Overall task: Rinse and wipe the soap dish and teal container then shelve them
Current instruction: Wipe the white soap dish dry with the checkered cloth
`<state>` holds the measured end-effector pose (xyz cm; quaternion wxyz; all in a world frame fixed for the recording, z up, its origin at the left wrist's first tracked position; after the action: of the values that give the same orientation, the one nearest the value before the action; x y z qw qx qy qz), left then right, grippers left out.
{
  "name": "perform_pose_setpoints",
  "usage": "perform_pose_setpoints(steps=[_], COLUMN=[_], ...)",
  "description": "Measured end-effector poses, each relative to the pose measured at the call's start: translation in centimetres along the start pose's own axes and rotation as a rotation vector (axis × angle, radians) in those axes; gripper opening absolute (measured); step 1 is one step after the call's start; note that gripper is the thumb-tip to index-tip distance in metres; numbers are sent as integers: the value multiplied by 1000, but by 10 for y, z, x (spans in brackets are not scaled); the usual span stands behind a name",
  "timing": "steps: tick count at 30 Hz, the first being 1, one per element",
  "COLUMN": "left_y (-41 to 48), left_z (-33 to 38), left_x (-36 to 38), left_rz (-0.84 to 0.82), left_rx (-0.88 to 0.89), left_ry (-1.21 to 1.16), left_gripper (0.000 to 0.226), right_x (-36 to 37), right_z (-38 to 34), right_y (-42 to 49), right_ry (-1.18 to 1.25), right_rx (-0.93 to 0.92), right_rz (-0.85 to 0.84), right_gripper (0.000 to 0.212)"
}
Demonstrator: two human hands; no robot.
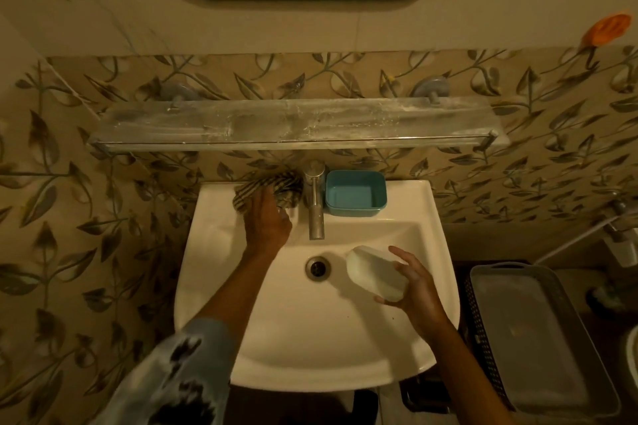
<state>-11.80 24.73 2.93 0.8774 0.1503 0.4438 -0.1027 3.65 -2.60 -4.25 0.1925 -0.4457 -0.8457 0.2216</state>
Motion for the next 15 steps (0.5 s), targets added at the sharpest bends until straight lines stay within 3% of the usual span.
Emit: perform_pose_setpoints(steps=[5, 10, 15], left_y=[55, 60, 56], left_z=[24, 28, 27], left_x=[11, 23, 24], left_rz=[-52, -45, -22], left_rx=[198, 361, 406], left_ry=[143, 208, 173], left_gripper=[41, 35, 36], right_x=[-1, -10, -14], right_z=[26, 32, 36], right_y=[-12, -19, -21], right_ry=[458, 540, 606], right_rx=[307, 346, 398], right_rz=[-60, -41, -51], right_gripper=[52, 53, 50])
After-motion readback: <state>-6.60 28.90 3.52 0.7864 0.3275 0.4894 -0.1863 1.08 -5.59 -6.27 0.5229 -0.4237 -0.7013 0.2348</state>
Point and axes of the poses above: each hand's wrist, its own y-axis towards the middle knuckle, its own x-axis out of the palm, z = x × y, the point moved 9 cm from there along y, towards the middle knuckle, and after that the axes turned 9 degrees about z, right-handed, at the moved point
